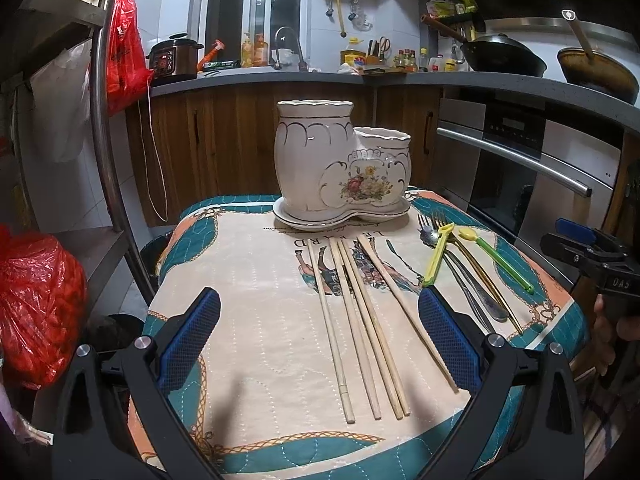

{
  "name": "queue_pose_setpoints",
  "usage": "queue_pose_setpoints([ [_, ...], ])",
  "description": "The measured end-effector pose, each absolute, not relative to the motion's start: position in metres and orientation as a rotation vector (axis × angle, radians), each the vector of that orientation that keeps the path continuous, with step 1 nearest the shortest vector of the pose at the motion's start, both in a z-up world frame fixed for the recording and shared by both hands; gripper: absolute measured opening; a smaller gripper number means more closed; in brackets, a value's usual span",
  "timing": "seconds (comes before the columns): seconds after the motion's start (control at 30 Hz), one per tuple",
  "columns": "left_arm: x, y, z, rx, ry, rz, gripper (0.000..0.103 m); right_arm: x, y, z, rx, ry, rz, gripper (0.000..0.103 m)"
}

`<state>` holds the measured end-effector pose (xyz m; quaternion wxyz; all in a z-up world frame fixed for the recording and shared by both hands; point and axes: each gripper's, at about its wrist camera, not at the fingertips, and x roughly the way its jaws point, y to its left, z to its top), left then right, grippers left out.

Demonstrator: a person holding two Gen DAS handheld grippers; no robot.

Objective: Organize utensils

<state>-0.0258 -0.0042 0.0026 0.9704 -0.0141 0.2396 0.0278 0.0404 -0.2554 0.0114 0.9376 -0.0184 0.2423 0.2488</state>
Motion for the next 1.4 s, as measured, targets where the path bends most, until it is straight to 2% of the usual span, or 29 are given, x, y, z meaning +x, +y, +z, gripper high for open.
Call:
queue_pose_setpoints([
  [0.53,-0.016,0.006,0.004,-0.087,0.505,0.055,0.097,0.054,-0.256,0.008,-0.018,0.548,0.513,0.097],
  [0.7,-0.004,0.011,0.010,-0.085,0.530,0.054,0.080,0.060,-0.251,0.009,-0.028,0.596,0.506,0.094],
  [0.8,0.005,0.011,0.011,-0.067,0.559,0.044,0.071,0.066,-0.244,0.008,-0.055,0.634,0.502,0.084],
  [0.93,0.020,0.009,0.010,-0.027,0.597,0.038,0.068,0.075,-0.238,0.003,-0.094,0.681,0.496,0.072],
  [1.03,0.034,0.008,0.005,0.000,0.651,0.049,0.061,0.083,-0.234,-0.001,-0.116,0.718,0.494,0.063],
  [1.1,0.043,0.009,-0.001,0.007,0.695,0.056,0.053,0.087,-0.232,-0.002,-0.127,0.740,0.496,0.057],
  [1.13,0.048,0.010,-0.003,0.007,0.717,0.058,0.052,0.090,-0.231,-0.002,-0.133,0.750,0.498,0.052],
  [1.33,0.072,0.011,-0.015,-0.003,0.833,0.045,0.050,0.102,-0.229,-0.003,-0.160,0.797,0.490,0.046],
  [1.4,0.079,0.010,-0.017,0.006,0.862,0.056,0.041,0.108,-0.229,-0.005,-0.164,0.818,0.485,0.045],
])
